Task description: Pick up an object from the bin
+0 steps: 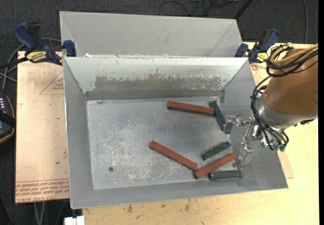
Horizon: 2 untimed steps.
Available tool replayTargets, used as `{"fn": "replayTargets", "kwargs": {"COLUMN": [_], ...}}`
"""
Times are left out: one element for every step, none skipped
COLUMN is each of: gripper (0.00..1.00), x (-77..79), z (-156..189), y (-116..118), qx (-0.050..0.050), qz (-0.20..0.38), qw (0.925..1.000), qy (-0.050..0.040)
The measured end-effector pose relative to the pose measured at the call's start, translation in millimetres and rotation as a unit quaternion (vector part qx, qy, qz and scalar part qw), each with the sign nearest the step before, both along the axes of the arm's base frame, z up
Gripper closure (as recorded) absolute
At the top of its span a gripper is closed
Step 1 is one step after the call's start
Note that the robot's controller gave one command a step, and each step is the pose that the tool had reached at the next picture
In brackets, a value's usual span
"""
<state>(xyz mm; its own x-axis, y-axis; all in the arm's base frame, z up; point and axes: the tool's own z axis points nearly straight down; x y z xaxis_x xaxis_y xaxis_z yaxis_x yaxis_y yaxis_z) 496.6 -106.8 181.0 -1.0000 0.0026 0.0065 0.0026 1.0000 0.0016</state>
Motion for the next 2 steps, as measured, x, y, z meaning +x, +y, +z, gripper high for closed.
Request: {"fn": "replayTargets", "kwargs": {"gripper": [0.0, 1.0], "x": [39.3, 40.7], "z": [-111.3, -106.9], "y": [35.4, 34.6], "qx": [0.001, 0.0], "qz": [0.307, 0.307], "qw": [0.9516, 0.9517], "qy": [-0.002, -0.0022]}}
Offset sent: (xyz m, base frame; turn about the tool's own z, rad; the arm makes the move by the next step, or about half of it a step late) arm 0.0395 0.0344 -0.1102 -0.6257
